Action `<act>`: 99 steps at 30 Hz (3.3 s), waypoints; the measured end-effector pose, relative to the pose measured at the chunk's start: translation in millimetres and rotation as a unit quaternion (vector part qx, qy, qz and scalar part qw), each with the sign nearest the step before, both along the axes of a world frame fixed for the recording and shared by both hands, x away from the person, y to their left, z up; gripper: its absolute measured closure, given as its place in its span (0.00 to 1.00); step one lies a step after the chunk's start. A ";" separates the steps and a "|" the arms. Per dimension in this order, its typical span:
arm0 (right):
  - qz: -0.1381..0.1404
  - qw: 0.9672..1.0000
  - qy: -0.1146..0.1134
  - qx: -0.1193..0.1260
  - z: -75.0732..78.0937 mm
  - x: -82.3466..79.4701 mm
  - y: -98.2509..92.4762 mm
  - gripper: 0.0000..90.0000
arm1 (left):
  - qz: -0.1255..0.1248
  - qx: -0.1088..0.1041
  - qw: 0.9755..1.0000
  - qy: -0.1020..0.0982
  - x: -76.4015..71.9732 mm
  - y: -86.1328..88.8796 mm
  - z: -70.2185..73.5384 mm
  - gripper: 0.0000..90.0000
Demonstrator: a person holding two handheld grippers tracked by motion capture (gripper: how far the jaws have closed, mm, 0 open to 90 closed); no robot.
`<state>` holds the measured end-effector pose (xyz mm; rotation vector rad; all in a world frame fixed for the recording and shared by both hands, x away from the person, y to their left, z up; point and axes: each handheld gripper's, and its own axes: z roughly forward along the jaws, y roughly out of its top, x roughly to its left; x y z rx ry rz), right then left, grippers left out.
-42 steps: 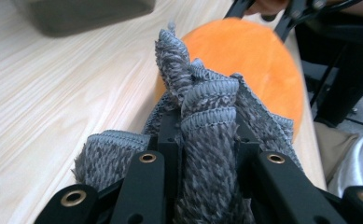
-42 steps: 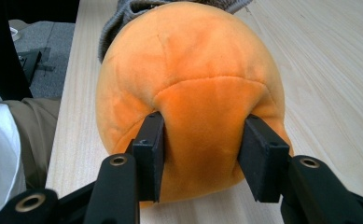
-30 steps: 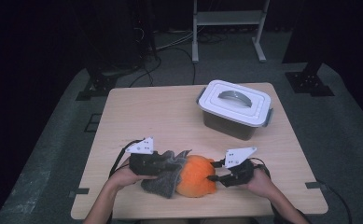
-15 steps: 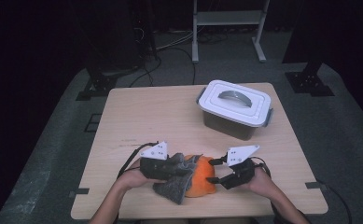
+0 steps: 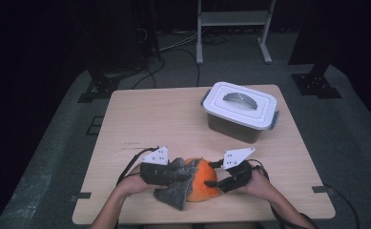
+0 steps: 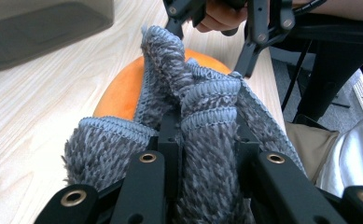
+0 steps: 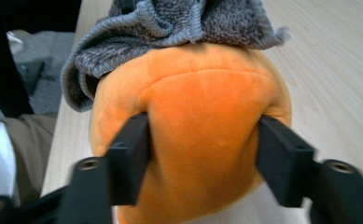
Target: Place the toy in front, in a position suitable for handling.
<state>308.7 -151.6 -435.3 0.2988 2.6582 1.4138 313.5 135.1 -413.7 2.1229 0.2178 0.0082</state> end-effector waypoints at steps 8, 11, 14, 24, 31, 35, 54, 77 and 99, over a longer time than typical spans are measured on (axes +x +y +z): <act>-0.001 1.000 -0.023 -0.007 5.2 -7.4 -2.6 0.60 | -0.031 -0.001 0.999 -0.020 -5.4 -24.9 20.5 0.80; 0.004 0.999 -0.031 -0.008 6.0 -10.6 1.5 0.60 | -0.051 -0.001 0.998 -0.028 -8.4 -40.5 27.1 0.80; 0.009 0.999 -0.037 -0.011 6.5 -13.1 4.7 0.61 | -0.066 0.019 0.997 -0.040 -9.5 -56.5 29.3 0.80; 0.005 1.000 -0.021 -0.007 1.6 -9.6 -1.0 0.64 | -0.044 0.044 0.997 -0.052 -7.4 -45.7 29.0 0.80; 0.003 1.000 -0.019 -0.008 1.0 -9.0 -2.1 0.64 | 0.003 0.044 0.998 -0.042 0.7 -8.8 26.4 0.79; 0.005 1.000 -0.021 -0.011 2.3 -9.0 -2.7 0.65 | 0.022 0.046 0.998 -0.037 3.4 4.5 24.2 0.79; -0.014 1.000 0.015 0.015 9.7 -0.5 -24.9 0.39 | 0.017 0.034 0.999 -0.010 6.1 -1.9 7.0 0.80; -0.012 1.000 -0.017 -0.003 4.3 -4.6 -14.8 0.62 | -0.040 0.030 0.998 -0.042 -5.0 -54.1 29.2 0.79; -0.008 1.000 0.024 0.018 5.7 1.8 -16.3 0.31 | -0.005 0.013 1.000 -0.024 -9.3 -19.9 15.5 0.78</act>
